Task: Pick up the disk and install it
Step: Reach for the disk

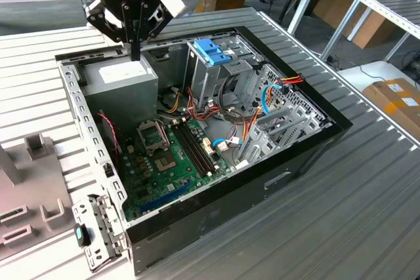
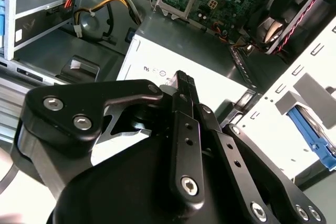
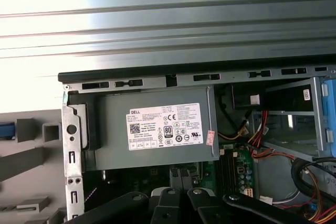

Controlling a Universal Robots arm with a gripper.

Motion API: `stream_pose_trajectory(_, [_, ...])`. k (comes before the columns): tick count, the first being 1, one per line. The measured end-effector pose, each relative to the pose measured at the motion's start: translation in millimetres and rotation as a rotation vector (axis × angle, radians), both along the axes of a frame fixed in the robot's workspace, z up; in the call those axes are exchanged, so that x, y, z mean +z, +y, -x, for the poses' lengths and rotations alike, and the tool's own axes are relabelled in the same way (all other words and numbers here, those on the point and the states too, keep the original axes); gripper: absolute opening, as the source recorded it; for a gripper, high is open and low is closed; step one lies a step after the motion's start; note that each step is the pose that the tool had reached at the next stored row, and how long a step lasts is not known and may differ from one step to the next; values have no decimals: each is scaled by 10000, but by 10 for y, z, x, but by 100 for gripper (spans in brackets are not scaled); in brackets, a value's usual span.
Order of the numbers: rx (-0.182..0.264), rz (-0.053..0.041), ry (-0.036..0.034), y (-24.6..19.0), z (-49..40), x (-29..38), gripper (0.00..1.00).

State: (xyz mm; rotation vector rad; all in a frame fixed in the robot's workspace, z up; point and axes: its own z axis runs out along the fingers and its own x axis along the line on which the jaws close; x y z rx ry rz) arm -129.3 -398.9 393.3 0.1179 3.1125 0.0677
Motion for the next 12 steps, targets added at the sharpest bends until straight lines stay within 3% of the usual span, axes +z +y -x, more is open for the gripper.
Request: stream_pose_trajectory(12, [-1, 0, 0, 0, 40, 0, 10])
